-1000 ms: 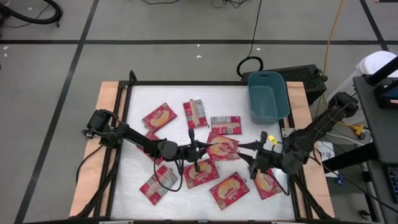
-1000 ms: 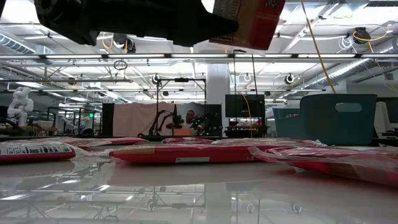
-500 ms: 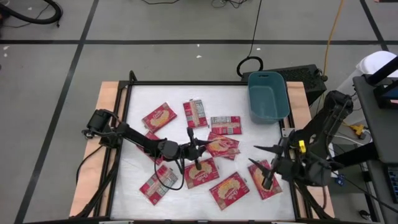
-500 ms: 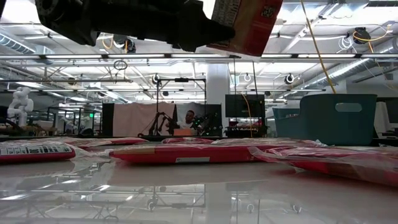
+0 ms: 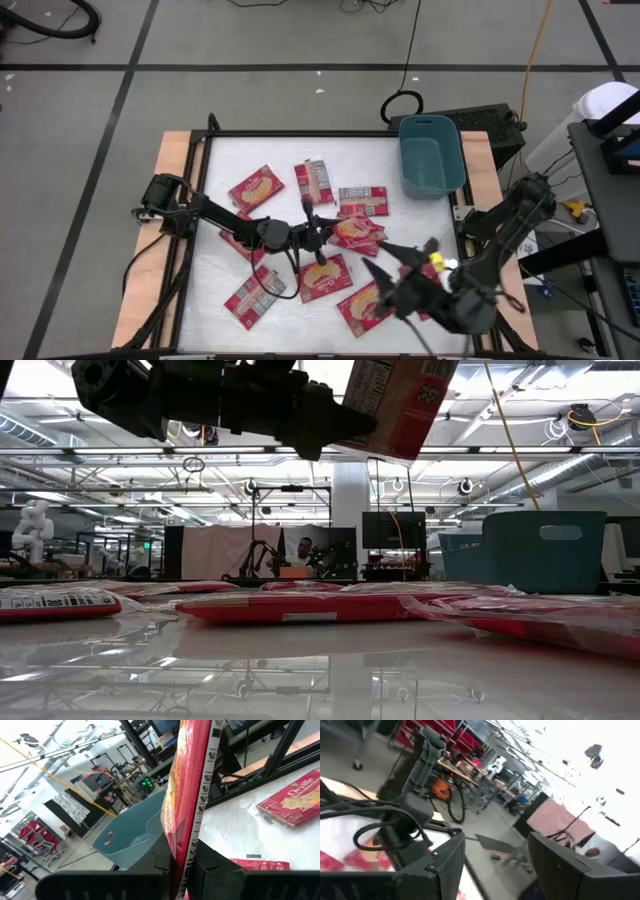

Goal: Sort popcorn bags into baskets
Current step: Put the red popcorn bag into the blue bin

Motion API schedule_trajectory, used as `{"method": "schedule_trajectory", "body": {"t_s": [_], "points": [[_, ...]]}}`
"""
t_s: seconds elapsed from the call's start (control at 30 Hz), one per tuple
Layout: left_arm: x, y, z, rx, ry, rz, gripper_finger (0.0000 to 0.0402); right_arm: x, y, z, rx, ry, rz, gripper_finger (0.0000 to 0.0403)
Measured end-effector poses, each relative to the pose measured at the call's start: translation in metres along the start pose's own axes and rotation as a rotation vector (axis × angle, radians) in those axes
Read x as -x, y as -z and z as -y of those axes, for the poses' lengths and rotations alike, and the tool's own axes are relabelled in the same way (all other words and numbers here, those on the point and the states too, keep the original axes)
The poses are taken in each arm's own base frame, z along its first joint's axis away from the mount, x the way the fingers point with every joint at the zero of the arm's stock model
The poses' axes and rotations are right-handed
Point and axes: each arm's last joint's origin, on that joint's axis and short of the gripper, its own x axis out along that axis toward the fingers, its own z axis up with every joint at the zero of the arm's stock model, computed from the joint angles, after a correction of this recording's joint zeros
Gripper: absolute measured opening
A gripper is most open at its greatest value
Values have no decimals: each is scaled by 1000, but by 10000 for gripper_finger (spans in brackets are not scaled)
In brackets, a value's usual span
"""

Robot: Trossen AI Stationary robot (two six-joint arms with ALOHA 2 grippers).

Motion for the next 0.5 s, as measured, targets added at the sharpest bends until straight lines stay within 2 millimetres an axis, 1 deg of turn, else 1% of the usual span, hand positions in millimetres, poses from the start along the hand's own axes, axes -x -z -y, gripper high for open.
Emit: {"method": "schedule_trajectory", "body": {"t_s": [0.07, 0.13, 0.2, 0.3, 0.37, 0.4, 0.5], "points": [[0, 0, -1, 0, 1, 1, 24, -18, -4, -2, -4, -35, 46, 212], [-1, 1, -2, -4, -2, 0, 24, -38, -3, -3, -63, -113, 105, 212], [-1, 1, -2, -1, -3, -1, 24, -54, 1, -7, -153, -250, 144, 212], [-1, 1, -2, -8, 0, -5, 25, -68, 13, -16, -251, -399, 100, 212], [-1, 2, -1, -18, 6, -11, 25, -69, 22, -22, -291, -444, 23, 212], [-1, 2, -1, -19, 6, -12, 25, -66, 26, -24, -306, -461, -19, 212], [-1, 2, -1, -19, 8, -11, 25, -49, 37, -29, -343, -511, -130, 212]]}}
